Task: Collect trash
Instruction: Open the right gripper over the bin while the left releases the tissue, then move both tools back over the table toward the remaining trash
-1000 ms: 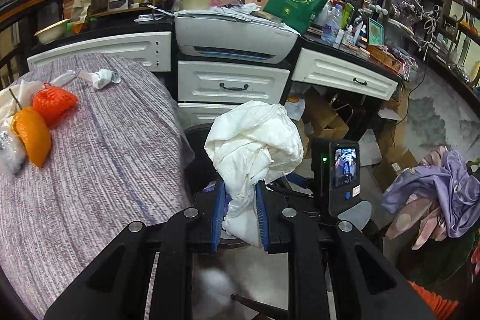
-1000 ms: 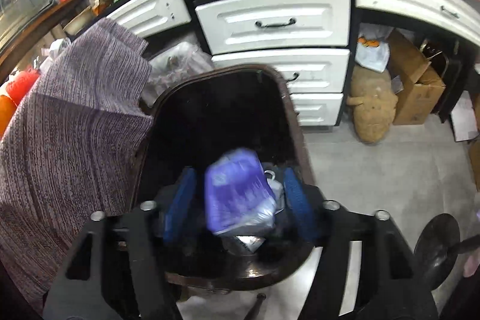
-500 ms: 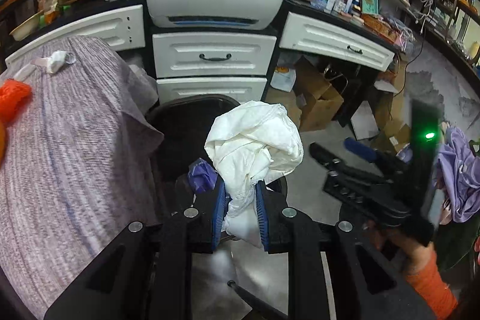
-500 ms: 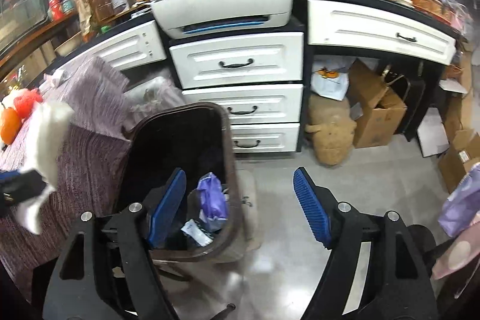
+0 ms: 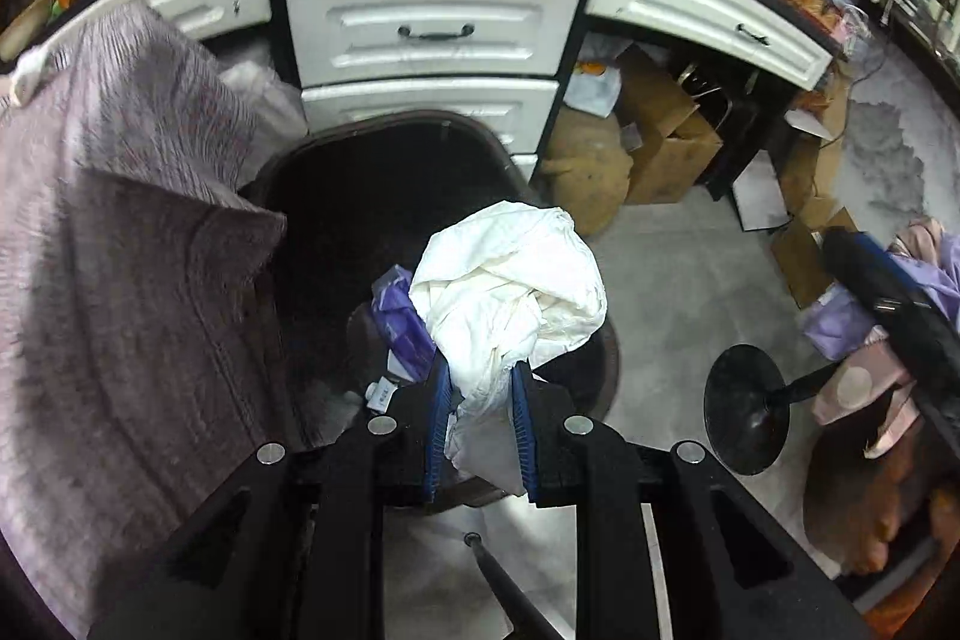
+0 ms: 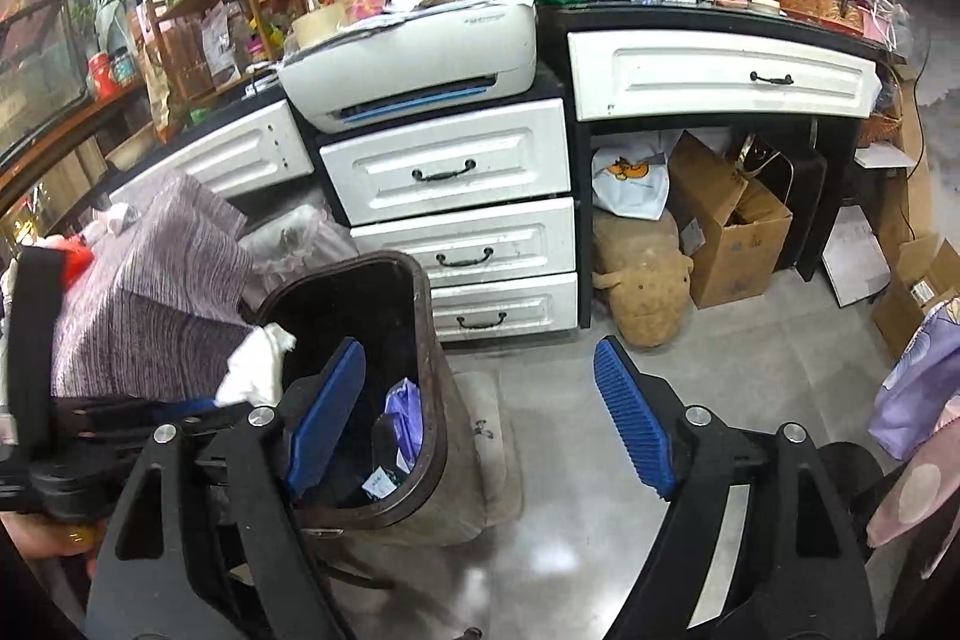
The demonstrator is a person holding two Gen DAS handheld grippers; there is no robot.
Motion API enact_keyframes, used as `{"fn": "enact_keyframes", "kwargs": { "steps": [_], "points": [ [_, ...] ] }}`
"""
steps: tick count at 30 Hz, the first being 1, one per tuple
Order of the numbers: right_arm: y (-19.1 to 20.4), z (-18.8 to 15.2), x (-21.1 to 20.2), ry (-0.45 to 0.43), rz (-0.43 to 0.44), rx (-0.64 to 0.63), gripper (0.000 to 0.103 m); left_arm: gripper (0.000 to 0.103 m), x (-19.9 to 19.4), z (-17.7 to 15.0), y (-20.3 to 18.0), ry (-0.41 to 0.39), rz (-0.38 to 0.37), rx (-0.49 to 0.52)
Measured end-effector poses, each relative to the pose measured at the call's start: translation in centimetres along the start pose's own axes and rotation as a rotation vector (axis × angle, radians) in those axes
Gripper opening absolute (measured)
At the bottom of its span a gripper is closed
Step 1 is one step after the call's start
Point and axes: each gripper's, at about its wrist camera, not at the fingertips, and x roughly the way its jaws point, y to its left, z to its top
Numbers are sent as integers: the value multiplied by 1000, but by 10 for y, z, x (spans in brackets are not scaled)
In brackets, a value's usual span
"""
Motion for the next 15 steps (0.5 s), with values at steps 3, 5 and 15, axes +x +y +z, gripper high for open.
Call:
{"fn": "enact_keyframes", "kwargs": {
  "steps": [3,5,15],
  "points": [
    [-1,1,-2,-12,-11,-7,79,20,14,3,4,20,27,-5],
    [-2,1,-5,-21,-7,-8,79,20,22,5,5,33,44,-1],
    [-4,2,-10,-29,8,9,82,76,36,6,-4,52,63,42]
  ]
}}
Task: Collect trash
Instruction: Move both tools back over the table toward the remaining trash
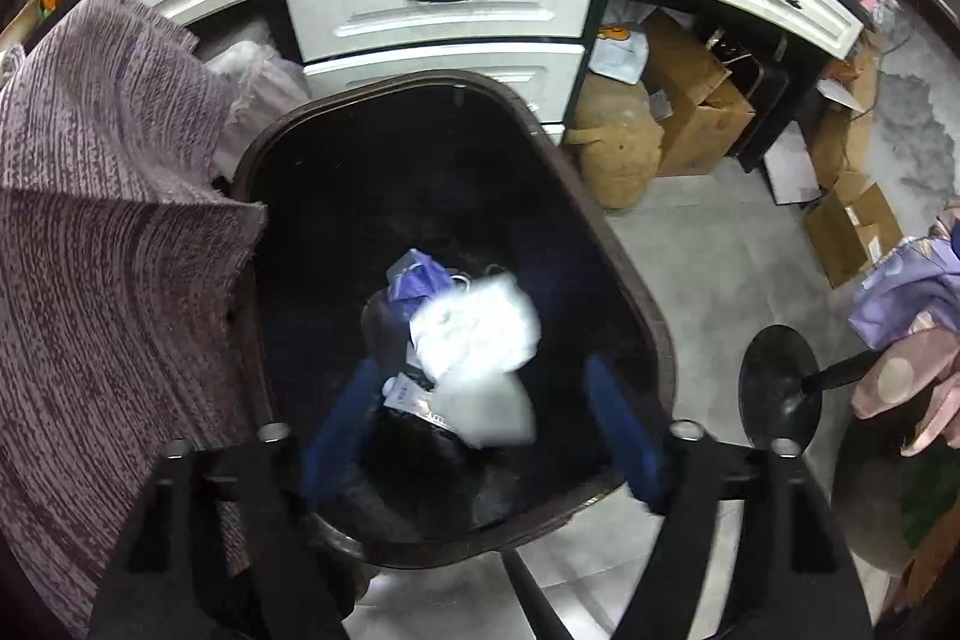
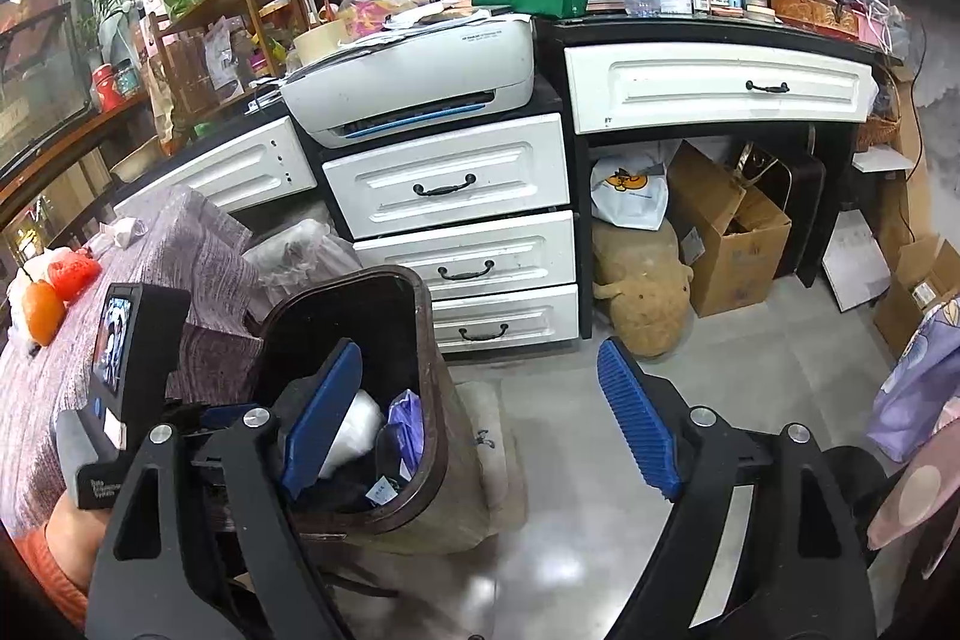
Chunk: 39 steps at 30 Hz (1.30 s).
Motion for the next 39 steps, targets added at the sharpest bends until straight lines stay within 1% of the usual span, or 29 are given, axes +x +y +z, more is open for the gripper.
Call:
{"fn": "enact_keyframes", "kwargs": {
  "steps": [2,4,5,6,8,12,18,23,29,31,34,39],
  "points": [
    [-1,1,-4,-29,-17,1,89,79,-6,-3,-3,-18,-14,11],
    [-1,2,-10,-79,-36,1,91,82,-15,-6,-7,-38,-29,19],
    [-1,2,-13,-105,-54,-2,95,84,-19,-7,-9,-50,-37,18],
    [-1,3,-14,-120,-69,-9,96,85,-26,-9,-10,-65,-52,15],
    [0,6,-18,-144,-92,-30,97,86,-41,-14,-14,-98,-74,16],
    [1,12,-21,-167,-124,-62,97,88,-82,-25,-21,-186,-134,33],
    [9,18,-30,-196,-116,-60,97,96,-142,-37,-25,-312,-195,40],
    [30,19,-37,-204,-64,-95,97,97,-178,-47,-14,-388,-187,28],
    [65,18,-41,-186,54,-133,97,97,-208,-62,18,-440,-136,-20],
    [79,18,-43,-187,87,-148,97,97,-217,-68,34,-452,-107,-46],
    [104,20,-45,-178,165,-175,97,97,-230,-77,60,-469,-63,-104],
    [144,25,-49,-175,259,-229,97,97,-253,-94,111,-515,-9,-226]
  ]
}}
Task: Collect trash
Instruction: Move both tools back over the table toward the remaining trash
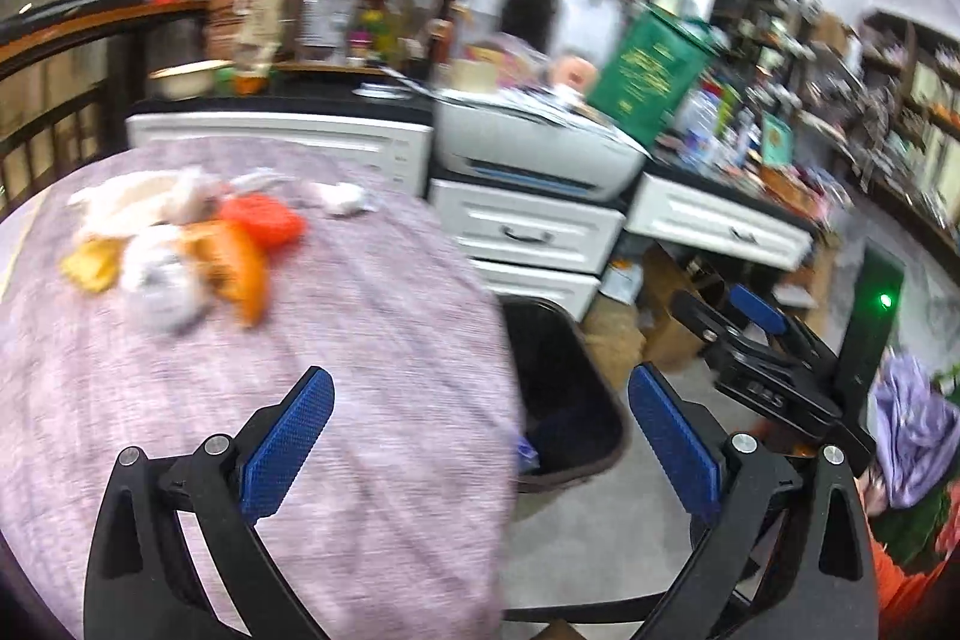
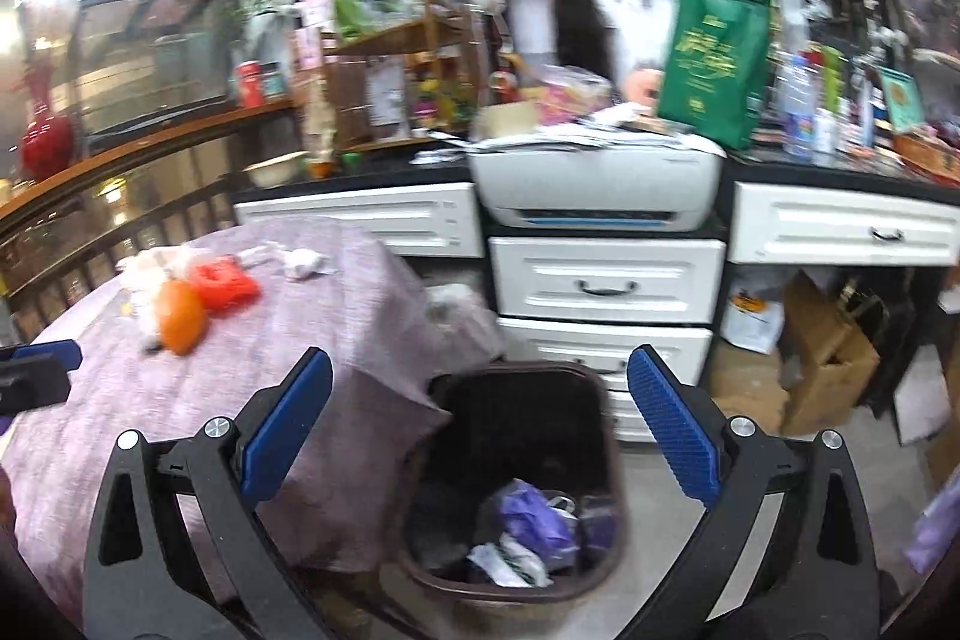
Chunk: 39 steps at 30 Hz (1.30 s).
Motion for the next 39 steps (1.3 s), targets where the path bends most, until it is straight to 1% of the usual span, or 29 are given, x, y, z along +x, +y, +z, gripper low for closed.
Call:
{"fn": "enact_keyframes", "kwargs": {
  "steps": [1,4,7,10,13,17,21,24,26,29,32,33,35,37,38,39],
  "points": [
    [7,3,1,-5,19,-5,97,97,-5,1,10,-11,16,-13],
    [34,10,7,-1,92,-36,97,97,-20,3,43,-28,96,-55],
    [55,15,14,13,147,-52,97,97,-30,1,69,-39,125,-99],
    [78,18,23,33,197,-80,97,97,-34,-2,95,-22,181,-122],
    [99,21,35,74,253,-100,97,97,-35,-6,120,-3,247,-135],
    [123,26,55,137,303,-127,97,97,-34,-7,154,30,304,-172],
    [145,30,76,189,345,-177,97,97,-30,-6,180,54,321,-217],
    [162,34,95,245,398,-207,97,97,-21,-2,191,83,350,-218],
    [174,36,107,285,448,-215,97,97,-16,1,196,91,346,-215],
    [196,36,128,329,475,-234,97,97,-10,2,201,105,360,-212],
    [218,35,147,392,500,-263,97,97,-7,1,205,119,345,-222],
    [226,33,152,400,498,-284,96,97,-6,1,206,124,343,-223],
    [237,31,161,413,471,-326,84,97,-5,1,206,133,341,-221],
    [248,26,173,442,458,-358,77,97,-4,1,205,137,332,-221],
    [248,24,177,454,460,-359,74,97,-4,1,205,140,326,-220],
    [249,24,179,458,460,-357,73,97,-4,1,205,143,322,-217]
  ]
}}
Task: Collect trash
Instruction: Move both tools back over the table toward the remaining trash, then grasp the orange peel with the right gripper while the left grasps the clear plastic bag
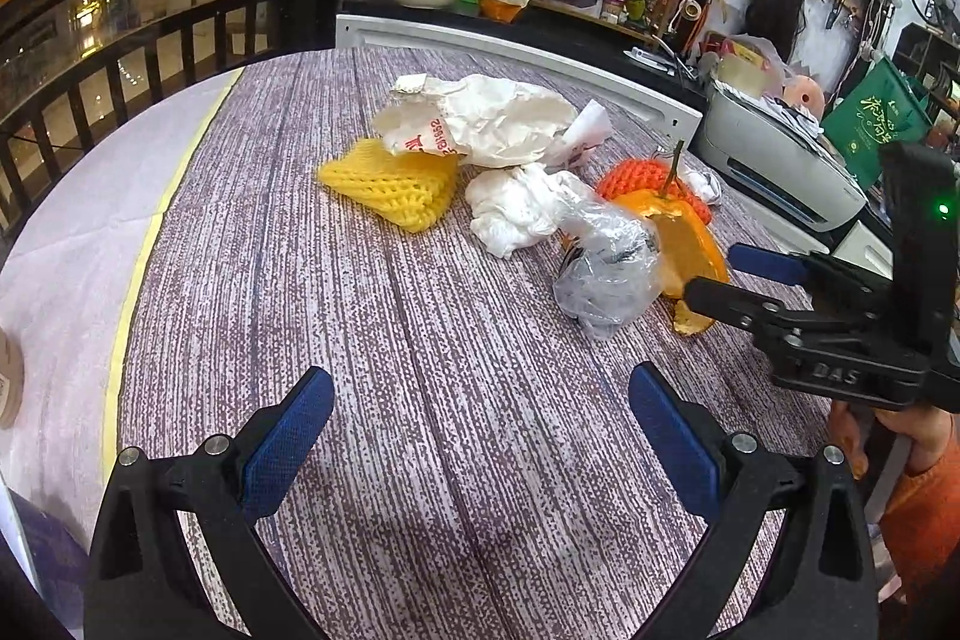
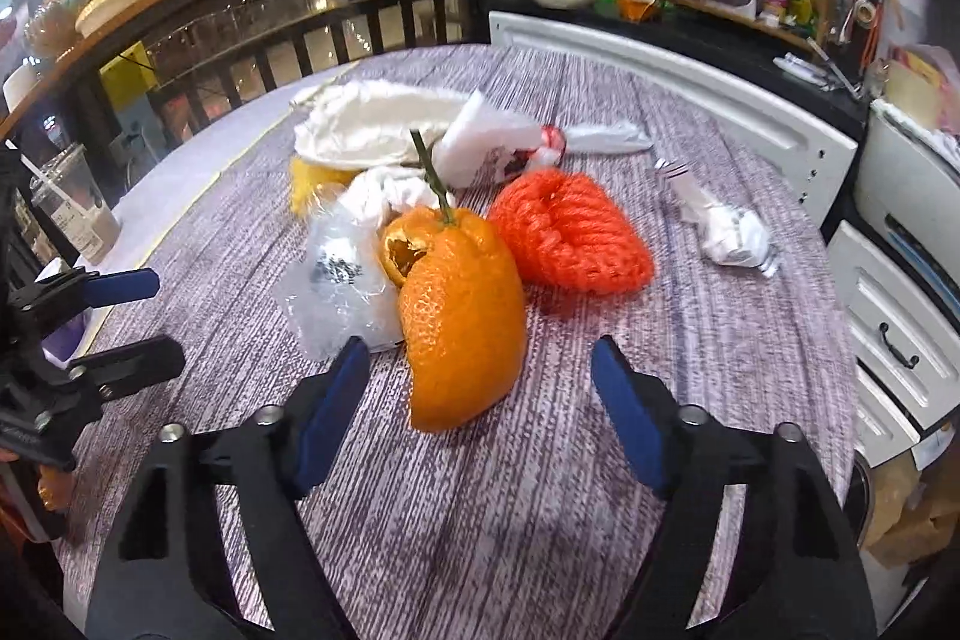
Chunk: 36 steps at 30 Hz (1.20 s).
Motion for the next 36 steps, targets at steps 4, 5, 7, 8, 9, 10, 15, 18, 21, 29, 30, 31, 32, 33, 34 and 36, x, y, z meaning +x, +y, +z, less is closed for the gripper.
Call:
{"fn": "enact_keyframes", "kwargs": {
  "steps": [4,5,7,8,9,10,15,18,21,29,30,31,32,33,34,36],
  "points": [
    [-3,0,-3,-5,29,21,73,97,4,2,-3,9,-14,15],
    [-3,1,-3,-4,34,18,73,97,5,3,-4,11,-21,17],
    [-1,2,-3,3,17,-1,73,97,10,5,-8,16,-27,24],
    [0,3,-1,6,6,-11,71,97,12,7,-11,17,-26,28],
    [0,3,1,13,4,-21,68,97,13,7,-13,16,-27,30],
    [1,4,5,22,5,-27,57,97,14,8,-14,15,-32,30],
    [-4,1,15,32,-11,-9,31,97,18,11,-16,22,-40,25],
    [-10,1,12,16,-41,21,18,97,20,12,-17,30,-41,24],
    [-19,1,4,0,-44,63,11,97,23,13,-22,36,-44,36],
    [-29,-12,-24,-53,-85,93,9,97,20,-1,-50,79,-115,106],
    [-31,-15,-27,-60,-93,98,9,97,19,-4,-53,82,-125,114],
    [-34,-18,-33,-74,-102,111,9,97,17,-6,-56,85,-133,123],
    [-37,-20,-37,-83,-105,120,9,97,16,-9,-60,88,-139,134],
    [-40,-22,-41,-91,-106,132,9,97,16,-10,-63,87,-139,142],
    [-44,-24,-46,-102,-107,148,9,97,17,-11,-66,86,-133,152],
    [-50,-29,-55,-117,-114,168,9,97,22,-11,-70,86,-108,166]
  ]
}}
